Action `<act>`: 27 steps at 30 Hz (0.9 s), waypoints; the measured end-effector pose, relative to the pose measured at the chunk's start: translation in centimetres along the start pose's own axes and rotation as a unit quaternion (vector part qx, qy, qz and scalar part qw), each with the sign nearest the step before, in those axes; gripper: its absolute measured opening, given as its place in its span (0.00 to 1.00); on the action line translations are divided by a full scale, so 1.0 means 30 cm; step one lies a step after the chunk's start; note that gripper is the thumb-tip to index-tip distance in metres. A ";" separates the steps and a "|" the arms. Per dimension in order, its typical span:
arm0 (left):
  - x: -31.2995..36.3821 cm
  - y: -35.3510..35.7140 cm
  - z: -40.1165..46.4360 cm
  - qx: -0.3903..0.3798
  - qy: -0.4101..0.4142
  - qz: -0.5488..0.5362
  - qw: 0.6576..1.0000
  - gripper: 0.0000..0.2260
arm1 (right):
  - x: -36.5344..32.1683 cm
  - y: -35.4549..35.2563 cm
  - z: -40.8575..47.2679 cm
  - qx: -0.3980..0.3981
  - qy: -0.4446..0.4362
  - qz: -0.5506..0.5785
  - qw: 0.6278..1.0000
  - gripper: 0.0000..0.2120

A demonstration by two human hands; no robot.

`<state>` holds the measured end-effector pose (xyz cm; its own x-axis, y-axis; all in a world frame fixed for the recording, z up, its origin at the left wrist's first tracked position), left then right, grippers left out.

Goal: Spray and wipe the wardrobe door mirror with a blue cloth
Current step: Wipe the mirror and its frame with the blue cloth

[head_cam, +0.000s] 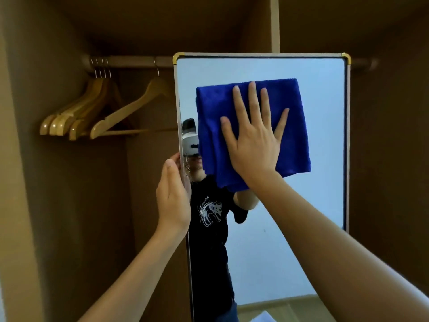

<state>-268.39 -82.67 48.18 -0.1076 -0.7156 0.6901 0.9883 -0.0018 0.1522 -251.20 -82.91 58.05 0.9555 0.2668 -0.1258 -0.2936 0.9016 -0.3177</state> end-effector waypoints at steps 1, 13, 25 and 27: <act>0.008 0.002 -0.003 0.002 0.005 0.017 1.000 0.15 | -0.002 -0.006 0.020 0.002 0.010 0.000 1.000 0.28; 0.003 0.016 0.004 -0.014 -0.027 -0.032 0.999 0.26 | -0.213 0.087 -0.079 -0.035 -0.079 -0.027 0.996 0.33; 0.003 -0.005 0.017 0.026 -0.036 -0.023 0.999 0.22 | -0.082 0.014 0.040 -0.014 0.004 0.000 1.000 0.33; 0.003 -0.002 0.018 0.022 -0.035 -0.011 0.999 0.22 | -0.115 0.010 0.066 -0.011 0.002 0.001 1.000 0.33</act>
<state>-268.51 -82.36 48.63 -0.1386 -0.6644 0.7344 0.9802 0.0139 0.1975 -254.54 -82.89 60.26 0.9547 0.2679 -0.1296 -0.2966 0.8930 -0.3384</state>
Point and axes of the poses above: each hand's wrist, its own z-axis towards the middle knuckle, its own y-axis out of the palm, x = y × z, the point moved 9 cm from there along z, towards the middle knuckle, and after that the axes turned 9 degrees about -x, right-handed, at the moved point
